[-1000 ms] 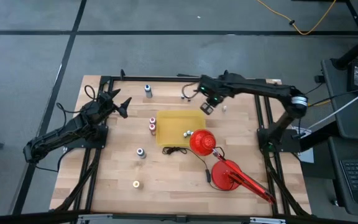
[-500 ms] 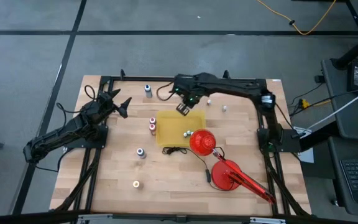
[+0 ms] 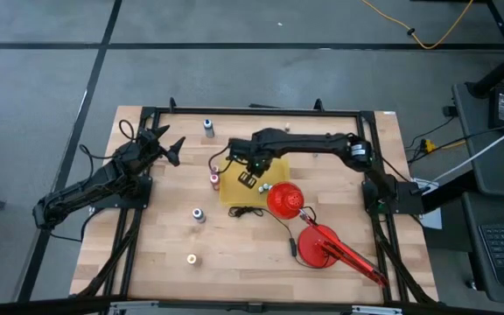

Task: Pick & Place food coloring
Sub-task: Put the bottom small blue food coloring bottle into the yellow container

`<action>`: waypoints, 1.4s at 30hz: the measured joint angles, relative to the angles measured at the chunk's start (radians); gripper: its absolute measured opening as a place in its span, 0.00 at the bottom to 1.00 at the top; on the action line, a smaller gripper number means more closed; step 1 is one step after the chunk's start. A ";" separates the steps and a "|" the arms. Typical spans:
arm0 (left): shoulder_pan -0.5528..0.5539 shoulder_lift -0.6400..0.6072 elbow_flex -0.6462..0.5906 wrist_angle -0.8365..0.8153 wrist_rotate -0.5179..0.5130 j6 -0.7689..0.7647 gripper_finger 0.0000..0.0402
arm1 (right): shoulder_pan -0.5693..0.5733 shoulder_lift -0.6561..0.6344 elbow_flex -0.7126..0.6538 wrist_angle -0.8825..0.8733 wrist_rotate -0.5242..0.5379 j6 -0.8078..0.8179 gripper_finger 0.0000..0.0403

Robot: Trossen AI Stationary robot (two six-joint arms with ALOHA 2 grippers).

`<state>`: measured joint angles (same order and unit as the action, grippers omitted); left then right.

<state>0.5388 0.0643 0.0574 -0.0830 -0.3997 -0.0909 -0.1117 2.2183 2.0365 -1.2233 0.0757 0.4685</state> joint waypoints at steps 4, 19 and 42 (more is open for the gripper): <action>0.000 0.000 0.000 0.000 0.000 0.000 0.90 | 0.011 0.028 0.000 0.013 -0.001 -0.001 0.14; 0.000 0.000 0.000 0.000 0.000 0.000 0.91 | 0.016 0.074 -0.058 0.093 -0.027 0.078 0.14; 0.000 0.000 0.000 0.000 0.000 0.000 0.91 | 0.029 0.073 -0.117 0.116 -0.026 0.146 0.14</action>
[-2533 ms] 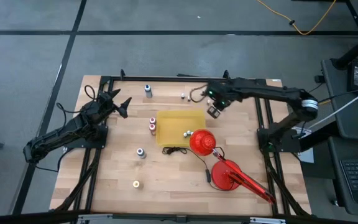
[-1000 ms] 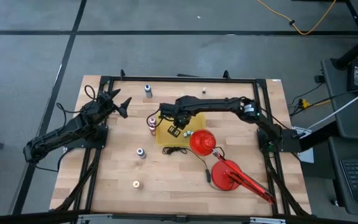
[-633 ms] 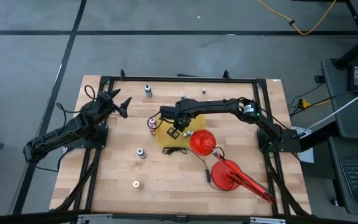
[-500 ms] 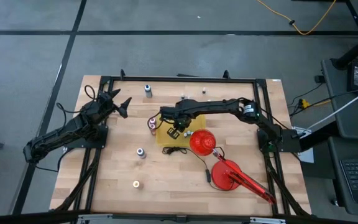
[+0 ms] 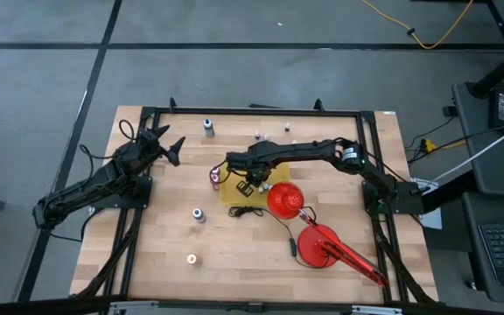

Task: Pick & Place food coloring
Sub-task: Put the bottom small blue food coloring bottle into the yellow container

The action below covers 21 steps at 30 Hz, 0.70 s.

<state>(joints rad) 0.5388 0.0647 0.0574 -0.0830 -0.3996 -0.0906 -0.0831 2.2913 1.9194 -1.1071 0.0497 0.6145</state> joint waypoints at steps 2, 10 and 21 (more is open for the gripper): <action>0.000 0.000 0.000 0.000 0.000 0.000 0.91 | 0.001 -0.011 -0.008 0.012 0.000 -0.010 0.14; 0.000 0.000 0.000 -0.001 0.000 0.000 0.91 | 0.002 -0.015 -0.011 -0.023 -0.001 -0.005 0.19; 0.000 0.000 0.000 -0.003 0.000 0.000 0.91 | 0.002 -0.015 -0.011 -0.028 -0.029 -0.013 0.34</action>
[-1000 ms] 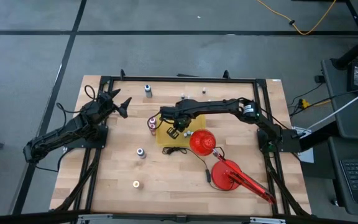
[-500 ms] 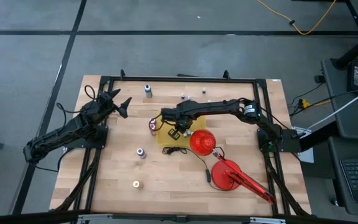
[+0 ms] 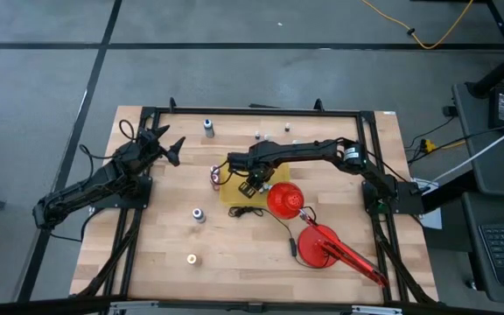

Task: Pick & Place food coloring
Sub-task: Put the bottom small blue food coloring bottle into the yellow container, then put the small pink food coloring bottle into the yellow container

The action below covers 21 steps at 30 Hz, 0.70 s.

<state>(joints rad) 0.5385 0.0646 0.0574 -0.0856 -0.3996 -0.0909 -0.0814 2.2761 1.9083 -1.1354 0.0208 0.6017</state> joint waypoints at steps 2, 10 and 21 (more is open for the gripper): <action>0.000 0.000 0.000 0.000 0.000 0.000 0.91 | 0.000 0.000 0.000 0.000 -0.009 -0.002 0.35; 0.000 0.000 0.000 0.000 0.000 0.000 0.91 | -0.002 -0.010 0.000 -0.016 -0.042 -0.003 0.35; 0.000 0.000 0.000 0.000 0.000 0.000 0.91 | -0.060 -0.120 0.037 -0.010 0.087 -0.047 0.35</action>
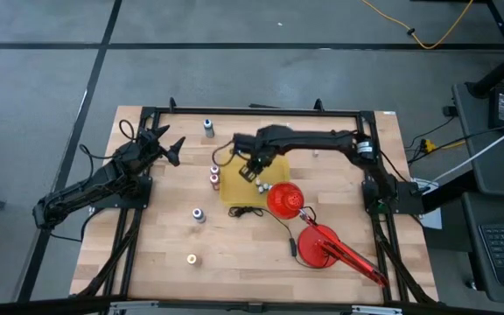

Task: Pick & Place food coloring
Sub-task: Put the small pink food coloring bottle into the yellow container

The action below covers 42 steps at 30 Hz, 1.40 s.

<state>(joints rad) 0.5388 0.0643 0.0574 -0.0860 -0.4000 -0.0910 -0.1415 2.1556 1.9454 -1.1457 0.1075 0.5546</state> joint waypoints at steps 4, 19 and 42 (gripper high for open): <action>0.000 0.000 0.000 0.000 0.000 0.000 0.90 | -0.055 -0.015 0.051 0.006 0.052 -0.039 0.36; 0.000 0.000 0.000 0.000 0.000 0.000 0.91 | -0.251 0.041 0.088 0.162 0.063 -0.142 0.60; 0.000 0.000 0.000 0.000 0.000 0.000 0.91 | -0.308 0.240 0.088 0.208 -0.011 -0.152 0.59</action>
<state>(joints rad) 0.5385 0.0644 0.0574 -0.0860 -0.3996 -0.0910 -0.4500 2.3959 2.0335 -0.9382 0.0961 0.4027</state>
